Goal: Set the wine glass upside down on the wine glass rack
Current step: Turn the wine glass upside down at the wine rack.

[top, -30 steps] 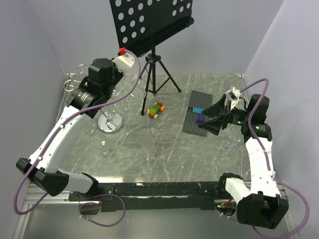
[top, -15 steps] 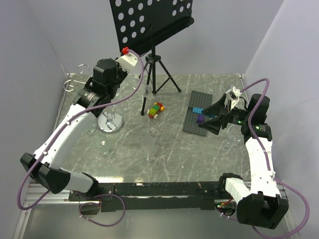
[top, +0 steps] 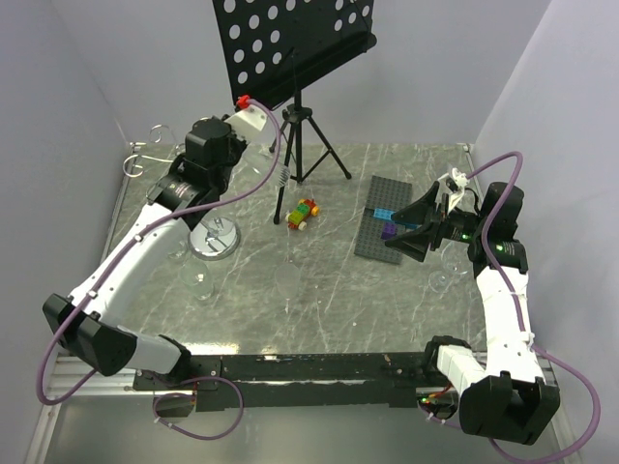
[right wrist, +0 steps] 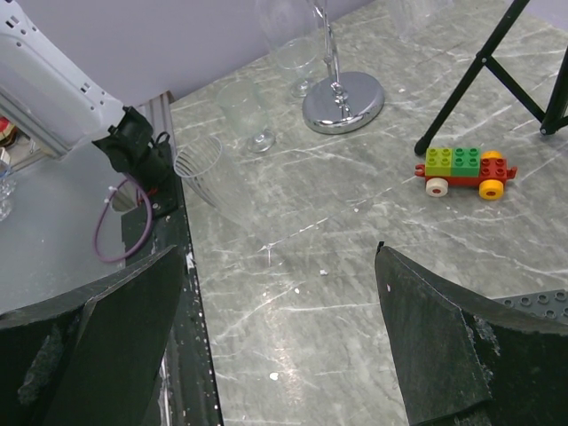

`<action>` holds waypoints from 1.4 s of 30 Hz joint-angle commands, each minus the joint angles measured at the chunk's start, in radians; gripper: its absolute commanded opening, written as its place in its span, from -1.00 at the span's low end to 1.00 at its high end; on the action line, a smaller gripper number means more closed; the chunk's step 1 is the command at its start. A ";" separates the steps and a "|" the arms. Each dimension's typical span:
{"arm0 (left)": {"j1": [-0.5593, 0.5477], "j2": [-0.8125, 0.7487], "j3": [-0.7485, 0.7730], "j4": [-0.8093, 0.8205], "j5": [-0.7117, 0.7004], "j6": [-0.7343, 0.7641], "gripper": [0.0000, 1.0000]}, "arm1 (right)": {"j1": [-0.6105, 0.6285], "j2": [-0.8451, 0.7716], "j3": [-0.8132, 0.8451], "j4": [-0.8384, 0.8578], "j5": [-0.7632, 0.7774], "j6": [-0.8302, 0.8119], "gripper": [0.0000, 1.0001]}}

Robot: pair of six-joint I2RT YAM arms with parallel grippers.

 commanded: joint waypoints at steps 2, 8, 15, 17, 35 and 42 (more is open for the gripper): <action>0.028 -0.047 -0.003 0.028 -0.042 0.024 -0.98 | -0.007 -0.013 -0.009 0.057 -0.226 -0.006 0.89; 0.046 -0.050 0.009 -0.001 -0.036 0.028 -0.98 | -0.007 -0.014 -0.013 0.070 -0.224 0.005 0.90; 0.047 -0.057 0.058 -0.090 0.012 0.010 -0.99 | -0.007 -0.014 -0.014 0.074 -0.226 0.010 0.89; 0.047 -0.057 0.063 -0.105 0.013 0.008 -0.99 | -0.007 -0.014 -0.014 0.074 -0.226 0.010 0.89; 0.048 -0.016 0.073 -0.075 0.027 -0.018 -0.62 | -0.009 -0.014 -0.017 0.088 -0.227 0.019 0.89; 0.047 -0.031 0.061 -0.069 0.025 -0.026 -0.36 | -0.007 -0.014 -0.020 0.091 -0.226 0.024 0.89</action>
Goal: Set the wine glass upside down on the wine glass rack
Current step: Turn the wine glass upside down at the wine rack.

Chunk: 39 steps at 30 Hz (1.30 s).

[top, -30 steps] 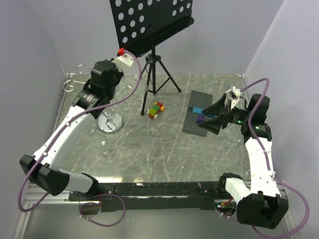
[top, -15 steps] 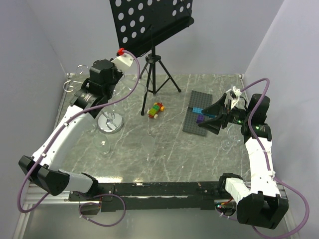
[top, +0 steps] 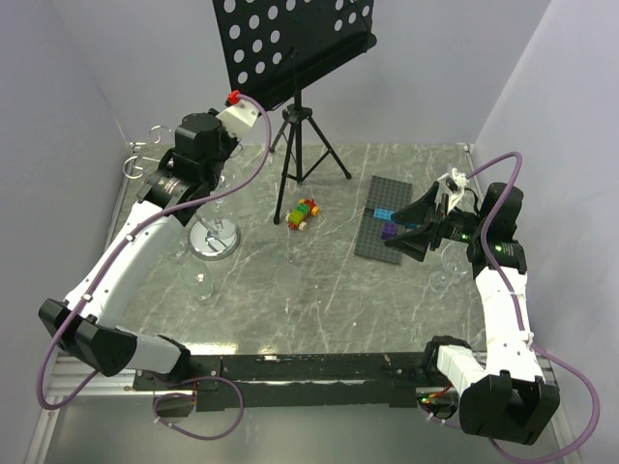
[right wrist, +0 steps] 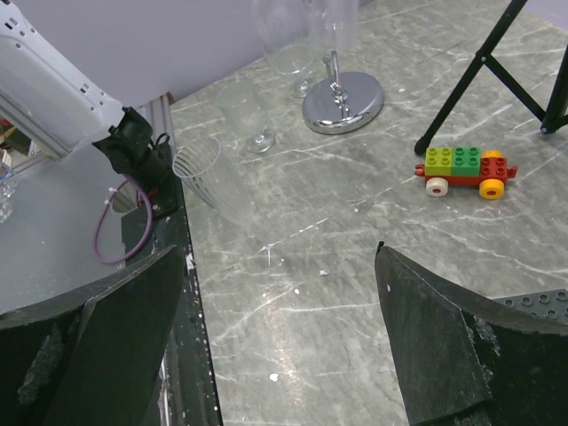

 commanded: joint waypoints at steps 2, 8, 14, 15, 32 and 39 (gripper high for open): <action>0.005 -0.025 0.018 0.027 -0.006 -0.024 -0.29 | -0.007 -0.014 -0.005 0.059 -0.226 -0.002 0.89; 0.005 -0.051 0.028 0.036 0.006 -0.045 -0.08 | -0.007 -0.014 -0.008 0.066 -0.226 0.006 0.89; 0.005 -0.062 0.034 0.034 0.008 -0.054 -0.05 | -0.007 -0.014 -0.008 0.068 -0.227 0.008 0.90; 0.005 -0.063 0.035 0.033 0.008 -0.056 -0.05 | -0.007 -0.014 -0.008 0.068 -0.227 0.008 0.90; 0.025 -0.145 0.055 0.062 0.112 -0.212 0.50 | -0.007 -0.014 -0.017 0.089 -0.230 0.017 0.90; 0.051 -0.253 0.023 0.054 0.215 -0.404 0.99 | -0.010 -0.023 -0.026 0.060 -0.237 -0.050 0.90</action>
